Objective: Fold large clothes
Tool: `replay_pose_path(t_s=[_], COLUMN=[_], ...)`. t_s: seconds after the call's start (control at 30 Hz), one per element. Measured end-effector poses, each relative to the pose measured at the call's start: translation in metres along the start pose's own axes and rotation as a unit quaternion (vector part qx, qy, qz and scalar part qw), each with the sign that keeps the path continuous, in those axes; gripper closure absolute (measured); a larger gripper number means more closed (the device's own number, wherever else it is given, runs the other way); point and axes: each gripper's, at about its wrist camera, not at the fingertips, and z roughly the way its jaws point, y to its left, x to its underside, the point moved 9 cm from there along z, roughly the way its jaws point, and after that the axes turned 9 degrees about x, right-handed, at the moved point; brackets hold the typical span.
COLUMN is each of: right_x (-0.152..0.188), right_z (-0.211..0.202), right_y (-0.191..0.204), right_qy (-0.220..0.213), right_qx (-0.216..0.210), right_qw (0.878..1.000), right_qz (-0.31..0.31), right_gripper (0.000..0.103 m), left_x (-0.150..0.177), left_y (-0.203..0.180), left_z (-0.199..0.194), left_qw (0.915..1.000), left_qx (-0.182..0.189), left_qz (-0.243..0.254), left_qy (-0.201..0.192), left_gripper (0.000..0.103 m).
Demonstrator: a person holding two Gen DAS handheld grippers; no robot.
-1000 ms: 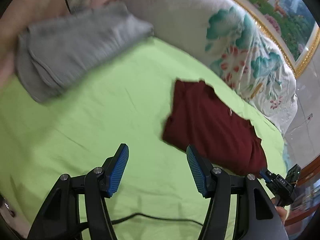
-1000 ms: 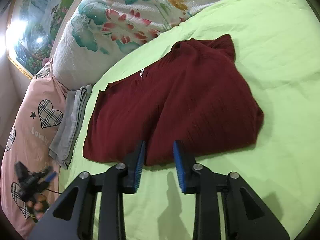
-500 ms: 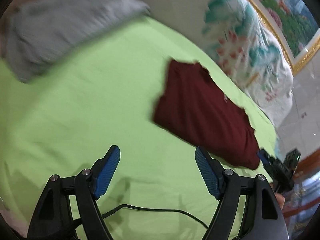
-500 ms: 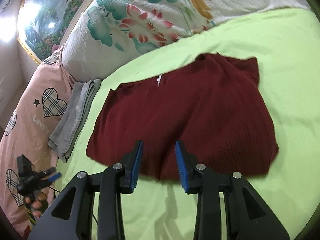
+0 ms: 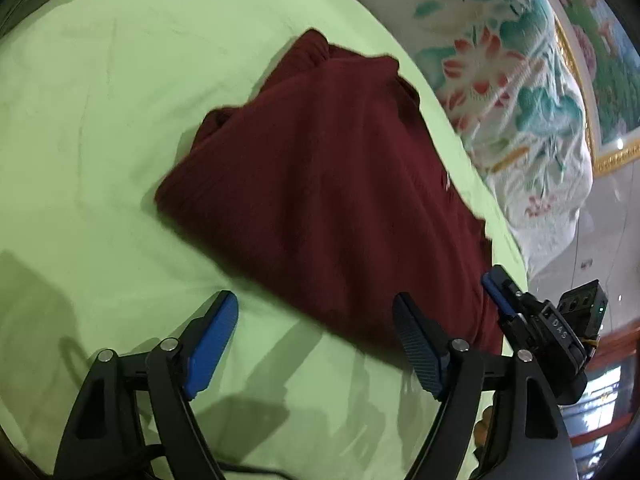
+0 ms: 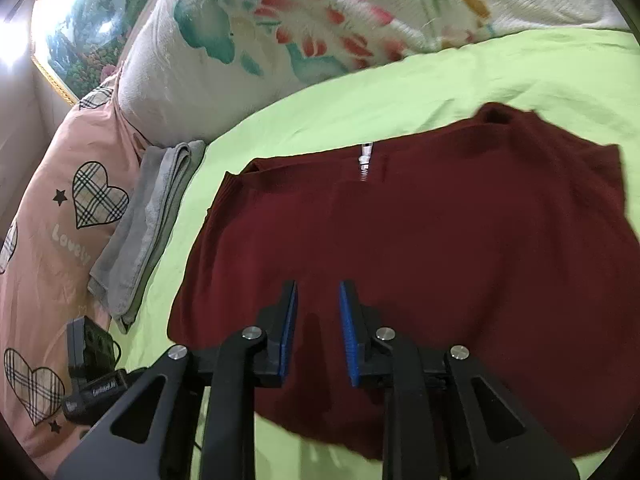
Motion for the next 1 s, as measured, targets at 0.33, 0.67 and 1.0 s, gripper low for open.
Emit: replay_pose_path(t_s=[0.33,0.67,1.0], right_x=[-0.003,-0.002,-0.003], right_z=[0.064,0.063,0.059], right_y=[-0.006,-0.01,-0.014], right_qy=[0.042,0.036,0.051], right_qx=[0.036,0.014,-0.028], right_qw=[0.998,0.999,0.997], right_qz=[0.017,0.024,0.05], right_gripper=[0.086,0.087,0.087], left_x=[-0.035,-0.058,-0.045], left_y=[0.001,-0.033,-0.143], left_z=[0.013,0.005,0.011], left_qw=[0.9987,0.9955,0.9728], left_qx=[-0.014,-0.009,0.001], left_qz=[-0.008,0.066,0.219], left_qy=[-0.048,-0.067,-0.076], left_gripper=[0.029,0.093,0.094])
